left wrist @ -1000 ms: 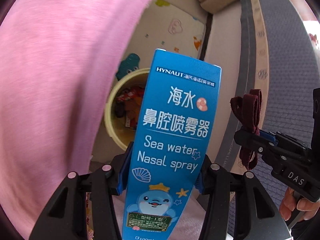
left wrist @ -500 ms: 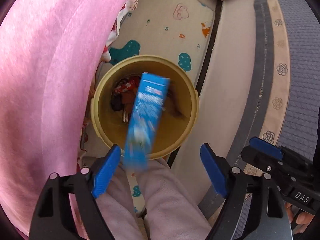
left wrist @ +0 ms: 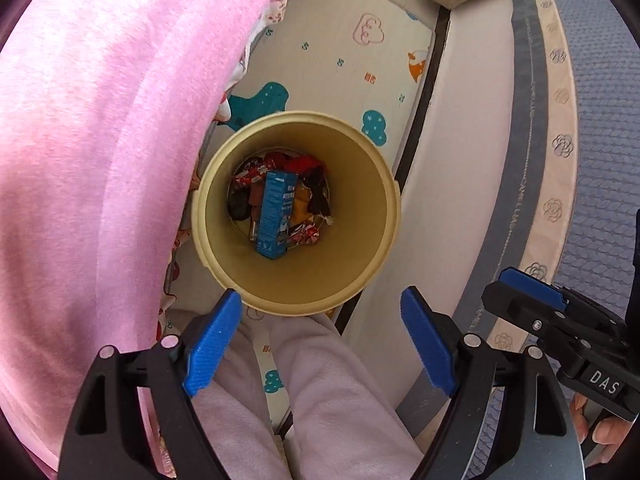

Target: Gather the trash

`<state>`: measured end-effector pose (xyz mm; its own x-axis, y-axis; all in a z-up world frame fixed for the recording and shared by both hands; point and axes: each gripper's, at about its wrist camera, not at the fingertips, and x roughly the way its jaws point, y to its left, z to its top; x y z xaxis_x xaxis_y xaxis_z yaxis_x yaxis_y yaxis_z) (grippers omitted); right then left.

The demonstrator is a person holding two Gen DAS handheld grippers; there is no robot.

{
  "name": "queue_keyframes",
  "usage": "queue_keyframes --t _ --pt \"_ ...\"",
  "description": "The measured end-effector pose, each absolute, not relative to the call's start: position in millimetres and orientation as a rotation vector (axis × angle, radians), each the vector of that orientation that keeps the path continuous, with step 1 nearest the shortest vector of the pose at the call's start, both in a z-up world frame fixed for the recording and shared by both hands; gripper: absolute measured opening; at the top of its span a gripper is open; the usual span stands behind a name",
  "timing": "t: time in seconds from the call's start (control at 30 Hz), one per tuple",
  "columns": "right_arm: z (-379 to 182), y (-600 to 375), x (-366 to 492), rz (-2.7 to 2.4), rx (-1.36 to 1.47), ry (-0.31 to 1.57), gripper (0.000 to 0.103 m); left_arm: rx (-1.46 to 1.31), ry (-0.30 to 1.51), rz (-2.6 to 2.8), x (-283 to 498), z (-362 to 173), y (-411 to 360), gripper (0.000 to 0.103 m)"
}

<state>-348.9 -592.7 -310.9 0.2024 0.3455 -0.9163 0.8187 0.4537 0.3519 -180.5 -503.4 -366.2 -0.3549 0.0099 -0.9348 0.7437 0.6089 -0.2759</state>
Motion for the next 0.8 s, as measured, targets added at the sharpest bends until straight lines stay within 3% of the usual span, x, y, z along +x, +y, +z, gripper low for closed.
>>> queue_keyframes --t 0.4,0.8 --pt "-251.7 -560.9 -283.4 -0.372 0.915 1.418 0.043 0.439 1.692 -0.866 -129.9 -291.1 -454.6 0.081" --pt "-186.4 -440.3 -145.4 -0.117 0.612 1.443 0.043 0.222 1.549 -0.687 -53.6 -204.2 -302.9 0.081"
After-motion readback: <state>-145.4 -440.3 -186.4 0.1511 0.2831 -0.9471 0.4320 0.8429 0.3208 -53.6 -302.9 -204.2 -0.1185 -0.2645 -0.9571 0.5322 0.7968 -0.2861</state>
